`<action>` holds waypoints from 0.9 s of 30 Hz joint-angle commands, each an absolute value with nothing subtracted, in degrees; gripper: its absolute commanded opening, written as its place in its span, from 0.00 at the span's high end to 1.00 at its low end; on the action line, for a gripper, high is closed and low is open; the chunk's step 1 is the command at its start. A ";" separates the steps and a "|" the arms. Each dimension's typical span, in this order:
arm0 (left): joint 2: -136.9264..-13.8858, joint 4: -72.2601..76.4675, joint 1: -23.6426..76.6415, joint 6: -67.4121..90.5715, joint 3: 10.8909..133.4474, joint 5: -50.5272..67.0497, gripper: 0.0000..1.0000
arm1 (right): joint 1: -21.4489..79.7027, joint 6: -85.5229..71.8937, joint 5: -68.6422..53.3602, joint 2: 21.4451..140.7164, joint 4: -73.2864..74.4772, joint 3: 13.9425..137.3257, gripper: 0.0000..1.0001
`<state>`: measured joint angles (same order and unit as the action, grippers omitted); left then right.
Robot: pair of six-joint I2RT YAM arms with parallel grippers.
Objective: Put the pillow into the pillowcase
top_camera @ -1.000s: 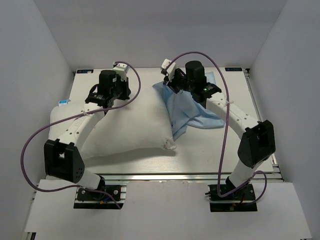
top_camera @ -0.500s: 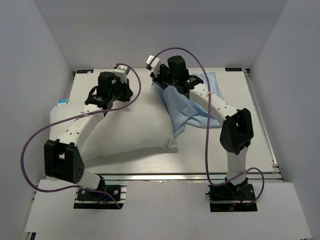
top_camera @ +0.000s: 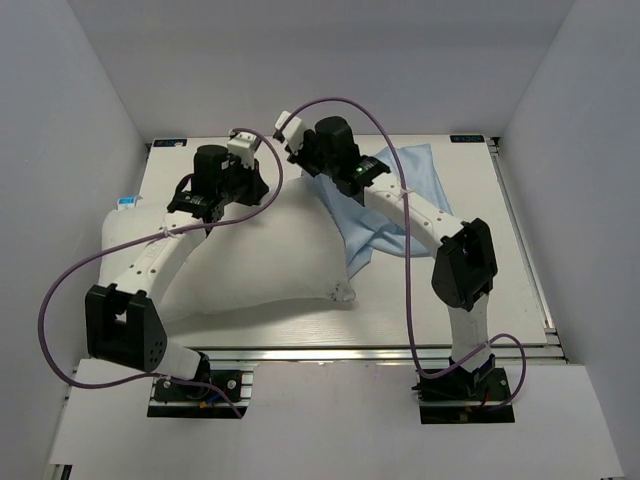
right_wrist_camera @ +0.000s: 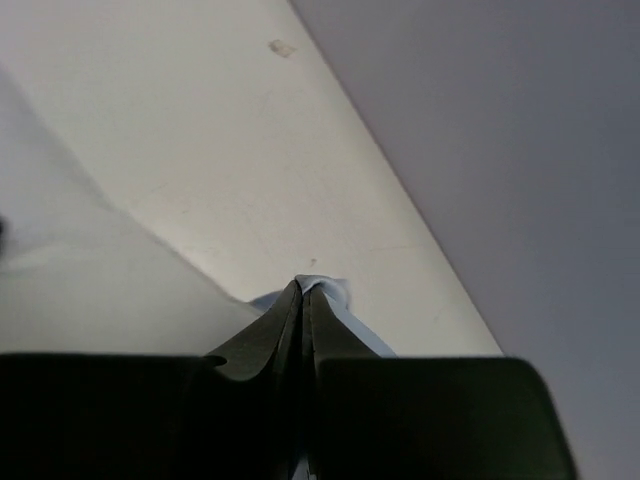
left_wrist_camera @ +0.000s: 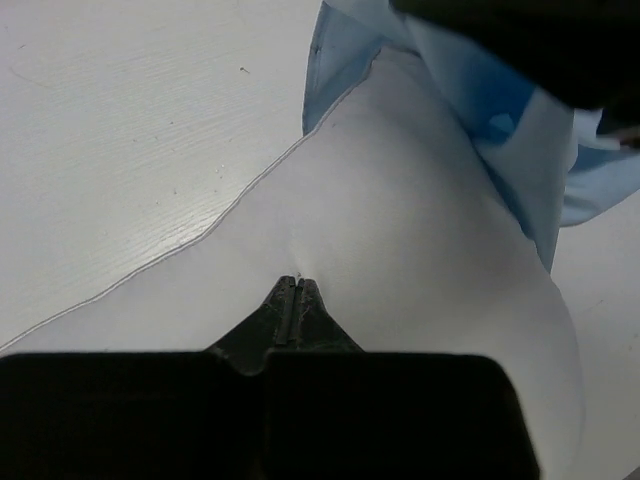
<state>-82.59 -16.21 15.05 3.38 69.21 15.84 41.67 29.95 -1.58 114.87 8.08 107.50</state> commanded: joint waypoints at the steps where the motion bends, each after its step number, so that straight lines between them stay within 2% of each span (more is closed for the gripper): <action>1: -75.34 -15.38 15.29 2.99 68.03 19.51 1.00 | 39.29 28.83 6.15 113.73 1.67 109.61 0.94; 7: -69.62 -17.05 15.29 3.86 62.50 20.47 1.00 | 37.79 26.90 8.00 113.12 0.62 108.54 0.98; 14: -68.90 -14.16 15.29 6.24 60.12 22.50 1.00 | 40.25 25.22 -1.39 111.27 3.52 106.97 0.99; 23: -72.33 -14.24 15.29 3.96 61.43 17.42 1.00 | 43.68 26.89 -5.71 102.58 -0.08 97.31 1.00; 27: -73.30 -15.11 15.29 2.46 61.87 14.95 1.00 | 43.42 29.00 -2.38 97.04 -4.48 91.50 1.00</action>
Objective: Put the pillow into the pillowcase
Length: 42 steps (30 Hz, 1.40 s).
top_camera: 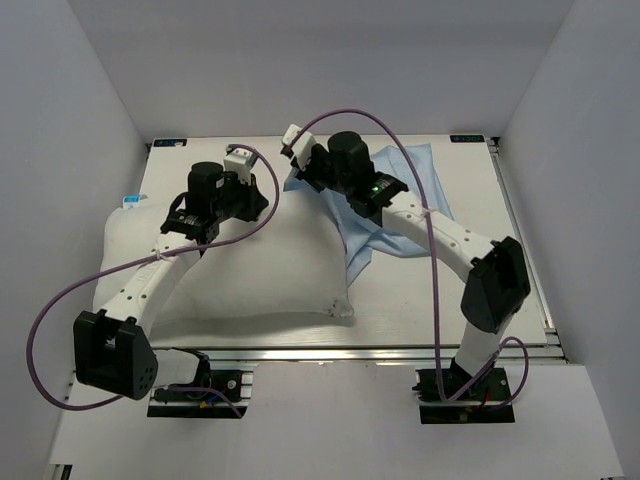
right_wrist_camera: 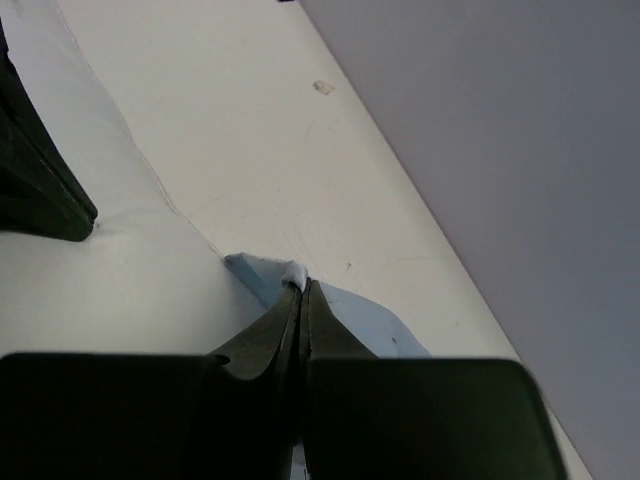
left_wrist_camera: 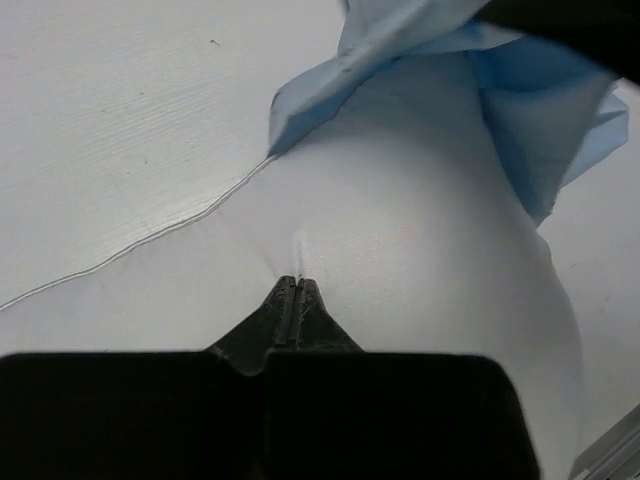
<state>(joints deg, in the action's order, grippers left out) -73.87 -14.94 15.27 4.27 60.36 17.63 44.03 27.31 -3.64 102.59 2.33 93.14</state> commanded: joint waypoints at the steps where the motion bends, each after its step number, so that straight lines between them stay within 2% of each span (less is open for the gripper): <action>1: -73.39 -15.12 15.29 2.46 61.61 14.59 1.00 | 43.16 29.26 -2.03 96.42 -4.57 90.89 1.00; 9: -74.44 -15.64 15.29 2.20 61.17 12.05 1.00 | 43.33 27.95 -6.41 92.81 -1.15 90.79 1.00; 21: -76.82 -16.96 15.29 1.67 68.03 10.11 1.00 | 52.38 28.48 -6.59 92.99 2.64 81.92 1.00; 26: -76.47 -17.05 14.94 1.76 68.20 7.84 1.00 | 53.35 26.37 -3.78 96.67 4.39 85.77 0.94; 27: -76.38 -16.96 14.68 1.76 68.20 6.95 1.00 | 53.35 26.37 -3.26 97.03 4.74 86.56 0.93; 30: -76.81 -15.74 13.28 2.11 67.85 3.80 1.00 | 53.00 27.07 -2.11 96.51 4.40 86.57 0.71; 31: -78.03 -15.38 12.84 2.63 68.11 3.08 1.00 | 52.74 27.33 -1.85 96.07 4.31 86.31 0.59; 34: -81.81 -14.07 11.08 5.18 69.95 1.93 1.00 | 50.89 26.72 -1.15 95.02 4.66 86.40 0.42; 37: -85.07 -14.32 10.90 7.38 73.55 0.88 1.00 | 47.12 24.00 -1.58 93.09 4.92 86.31 0.33; 42: -88.24 -16.08 10.81 10.19 77.17 -5.62 0.99 | 40.18 19.96 -3.69 88.60 6.41 84.64 0.30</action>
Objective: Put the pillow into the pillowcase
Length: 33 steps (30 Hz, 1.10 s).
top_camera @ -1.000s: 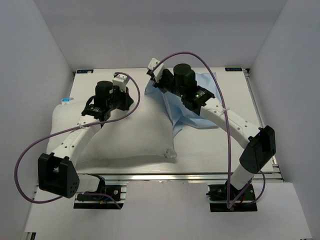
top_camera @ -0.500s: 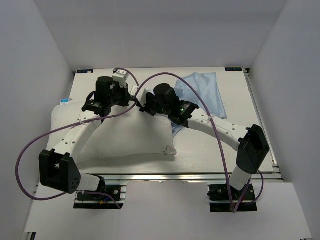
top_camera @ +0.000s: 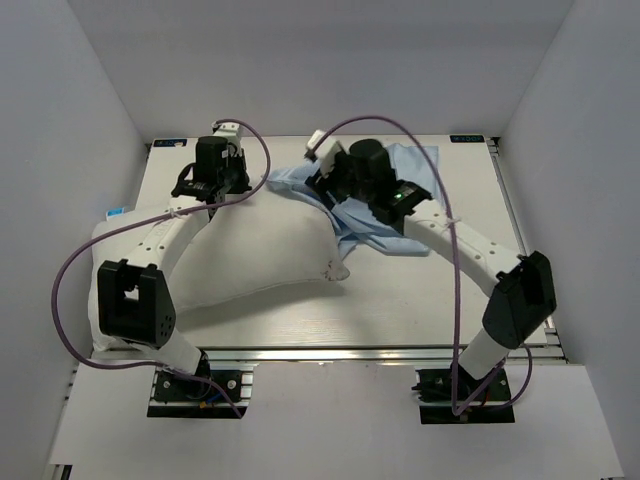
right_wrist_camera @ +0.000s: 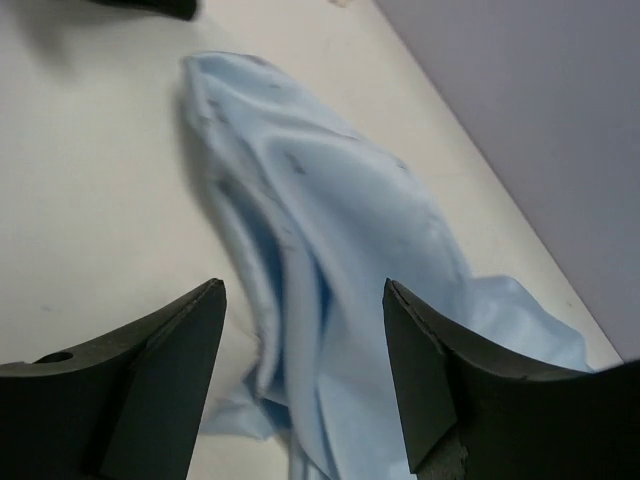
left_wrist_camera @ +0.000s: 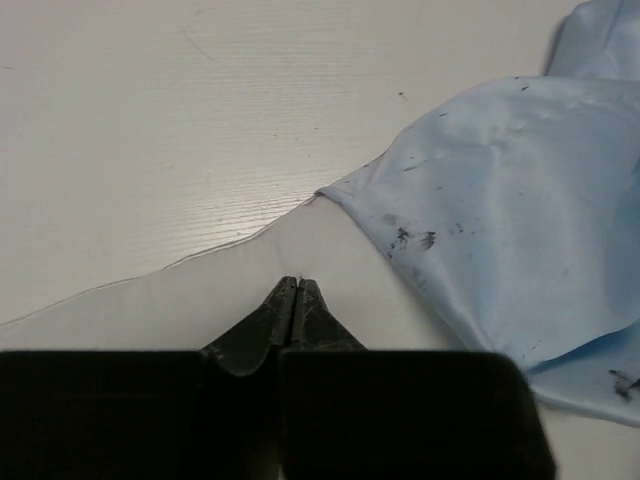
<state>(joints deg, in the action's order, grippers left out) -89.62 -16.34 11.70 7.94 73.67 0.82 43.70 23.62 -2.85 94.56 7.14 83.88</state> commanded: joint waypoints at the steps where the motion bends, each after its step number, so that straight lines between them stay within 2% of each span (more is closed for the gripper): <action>1: -88.07 -16.43 10.81 10.46 77.34 -7.19 0.86 | 39.30 19.34 -5.00 87.03 6.76 84.12 0.30; 4: -86.49 -17.93 10.72 11.42 77.43 -8.78 0.50 | 36.13 16.79 -9.03 83.77 7.56 79.64 0.32; 8: -82.62 -21.26 10.72 12.21 78.13 -8.79 0.34 | 35.33 15.47 -12.91 80.42 7.12 70.16 0.37; 12: -78.32 -28.54 10.72 12.48 80.41 -6.78 0.29 | 35.33 12.92 -13.45 79.80 5.01 62.50 0.46; 19: -67.60 -34.45 13.78 18.71 74.20 10.36 0.24 | 34.02 8.62 -15.73 85.24 4.04 60.29 0.49; 23: -56.11 -33.31 20.11 26.35 63.48 10.64 0.24 | 32.61 5.72 -16.43 89.90 3.87 62.83 0.45; 27: -50.12 -34.01 26.61 35.30 56.09 8.35 0.24 | 31.99 3.79 -17.75 95.08 3.52 64.77 0.44; 33: -45.70 -27.78 30.58 44.64 45.71 6.51 0.24 | 31.55 0.45 -16.70 102.20 1.50 68.54 0.45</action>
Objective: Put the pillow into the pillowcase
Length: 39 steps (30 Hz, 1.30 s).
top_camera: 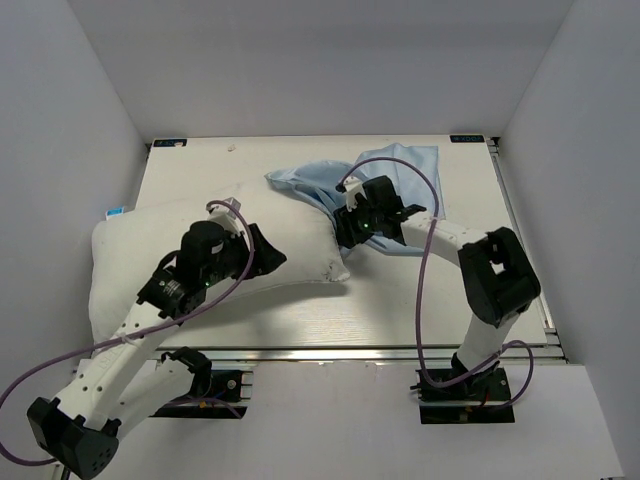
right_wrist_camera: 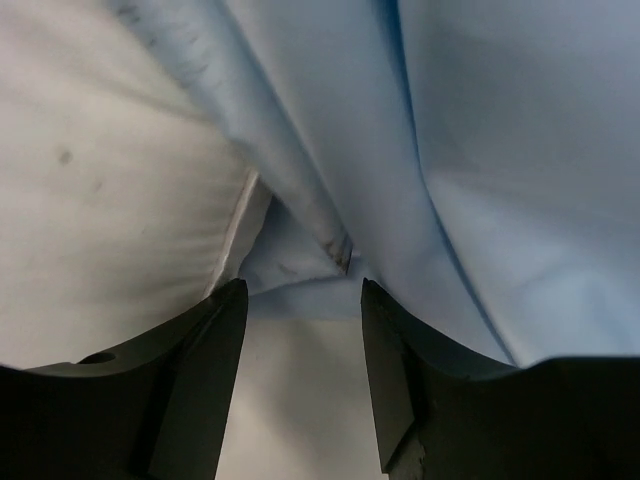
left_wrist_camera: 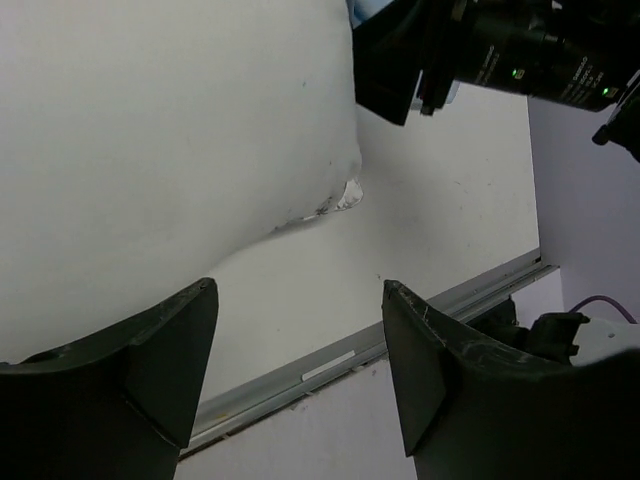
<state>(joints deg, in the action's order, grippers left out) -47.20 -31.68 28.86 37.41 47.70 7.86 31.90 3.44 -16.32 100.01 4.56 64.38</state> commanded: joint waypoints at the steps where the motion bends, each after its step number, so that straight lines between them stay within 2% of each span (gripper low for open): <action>1: -45.88 -27.25 30.93 45.34 45.09 5.81 0.23 | 31.47 0.00 -16.61 103.09 1.32 69.25 0.45; 11: -51.67 -17.06 32.69 50.01 38.85 0.88 0.23 | 30.85 -3.43 -13.62 110.74 -1.23 75.58 0.49; 17: -57.03 -11.70 32.87 50.62 36.39 -3.51 0.23 | 29.62 -3.25 -13.71 109.52 -2.99 72.17 0.68; 20: -60.72 -8.53 32.96 50.45 36.12 -7.29 0.23 | 28.57 -3.16 -15.81 107.42 -2.81 69.97 0.82; 24: -65.38 -6.15 32.87 49.13 38.23 -12.47 0.24 | 27.16 -1.85 -19.67 101.70 -2.72 65.59 0.88; 29: -71.18 -6.24 31.65 47.73 43.76 -18.72 0.23 | 26.98 5.00 -22.85 92.66 -0.09 61.09 0.90; 39: -75.67 -4.83 24.09 46.41 50.97 -18.11 0.24 | 27.33 11.77 -28.04 85.78 9.31 59.94 0.91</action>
<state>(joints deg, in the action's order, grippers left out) -75.09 -5.69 26.89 48.86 47.94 -13.04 27.09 8.75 -25.50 87.00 5.04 60.49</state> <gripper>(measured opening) 0.761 0.090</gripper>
